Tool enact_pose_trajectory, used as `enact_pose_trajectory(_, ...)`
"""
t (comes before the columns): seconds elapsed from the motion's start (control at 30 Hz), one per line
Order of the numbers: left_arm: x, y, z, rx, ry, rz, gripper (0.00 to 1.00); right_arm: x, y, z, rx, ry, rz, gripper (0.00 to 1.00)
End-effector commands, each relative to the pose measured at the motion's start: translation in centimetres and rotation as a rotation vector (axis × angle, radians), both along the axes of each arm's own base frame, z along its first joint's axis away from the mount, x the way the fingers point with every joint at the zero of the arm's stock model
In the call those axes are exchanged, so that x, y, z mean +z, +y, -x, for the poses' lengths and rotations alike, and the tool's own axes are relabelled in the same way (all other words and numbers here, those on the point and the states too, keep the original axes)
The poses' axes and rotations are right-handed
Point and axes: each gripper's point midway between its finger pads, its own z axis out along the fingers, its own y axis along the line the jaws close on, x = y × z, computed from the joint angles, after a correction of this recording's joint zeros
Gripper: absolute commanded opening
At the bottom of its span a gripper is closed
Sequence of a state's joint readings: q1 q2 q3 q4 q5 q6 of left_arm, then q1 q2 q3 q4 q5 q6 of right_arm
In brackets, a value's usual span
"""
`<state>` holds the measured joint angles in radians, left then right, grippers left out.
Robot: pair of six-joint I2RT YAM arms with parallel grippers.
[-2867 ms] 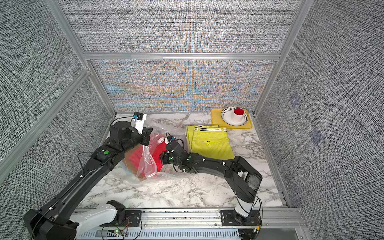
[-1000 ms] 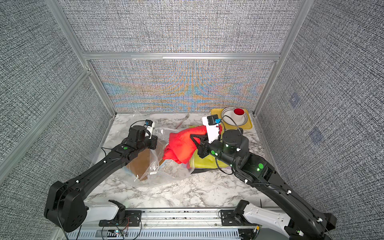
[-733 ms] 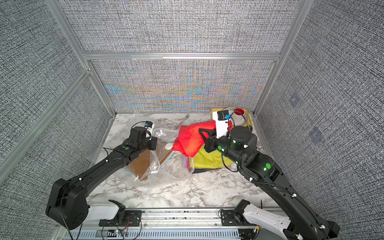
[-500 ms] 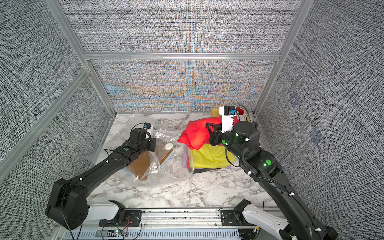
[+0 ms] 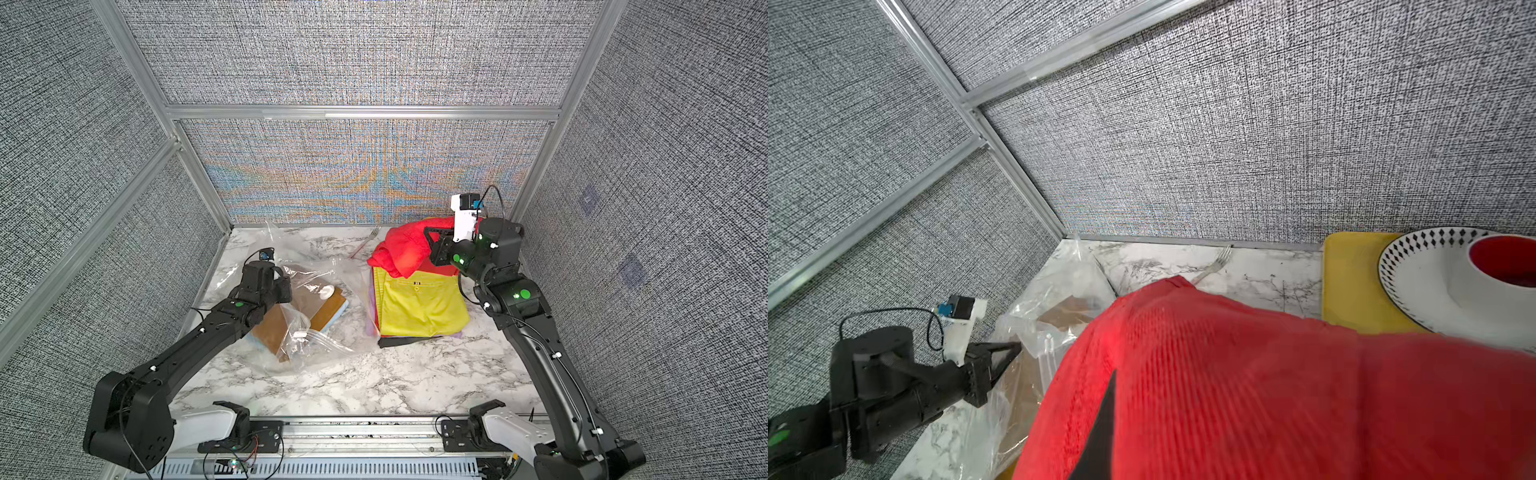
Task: Take the trousers out of the vacuum bag
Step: Take out the trousers from the vacuum bag, then place the trousers at the center of the board.
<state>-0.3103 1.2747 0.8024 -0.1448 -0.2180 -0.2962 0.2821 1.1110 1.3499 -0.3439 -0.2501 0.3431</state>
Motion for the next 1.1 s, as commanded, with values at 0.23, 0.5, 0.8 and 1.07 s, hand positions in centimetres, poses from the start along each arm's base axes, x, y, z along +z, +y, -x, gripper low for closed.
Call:
enact_pose_trajectory(0.23, 1.4, 1.7, 0.0, 0.083, -0.06, 0.031, 0.0, 3.5, -0.1, -3.3, 0.107, -0.155, -0.059, 0.0)
enact_pose_trajectory(0.5, 2.7, 2.2, 1.1, 0.094, -0.111, 0.051, 0.0, 1.8, -1.5, -7.5, 0.152, -0.143, -0.053, 0.0)
enact_pose_trajectory(0.8, 3.2, 3.1, 2.2, 0.12, -0.134, 0.047, 0.0, -1.0, -2.4, -11.5, 0.231, -0.097, -0.075, 0.0)
enact_pose_trajectory(1.07, 3.5, 3.3, 2.3, 0.128, -0.14, 0.046, 0.0, -4.2, -1.7, -12.0, 0.319, -0.02, -0.131, 0.0)
